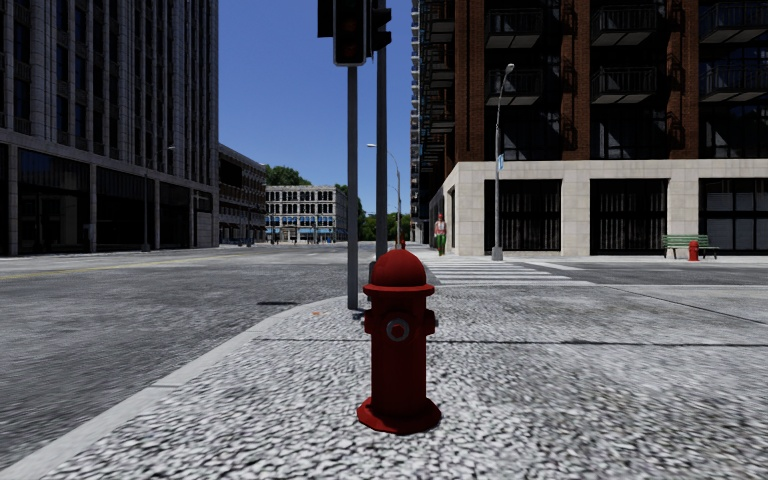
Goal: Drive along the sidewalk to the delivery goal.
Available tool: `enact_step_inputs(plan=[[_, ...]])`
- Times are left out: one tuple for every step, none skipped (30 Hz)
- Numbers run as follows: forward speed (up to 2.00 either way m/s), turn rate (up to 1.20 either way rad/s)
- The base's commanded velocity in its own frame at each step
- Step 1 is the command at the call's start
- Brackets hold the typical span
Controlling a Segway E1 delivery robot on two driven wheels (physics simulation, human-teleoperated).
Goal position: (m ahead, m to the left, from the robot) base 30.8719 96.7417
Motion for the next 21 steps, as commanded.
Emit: enact_step_inputs(plan=[[0.0, 0.0], [0.0, 0.0], [0.0, 0.0], [0.0, 0.0], [0.0, 0.0], [0.0, 0.0], [0.0, 0.0], [0.0, -0.03], [0.0, -0.03], [0.0, -0.17], [0.0, -0.27], [0.0, -0.31], [0.0, -0.31], [0.27, -0.38], [0.44, -0.52], [0.5, -0.6], [0.5, -0.6], [0.51, -0.67], [0.52, -0.71], [0.52, -0.78], [0.5, -0.82]])
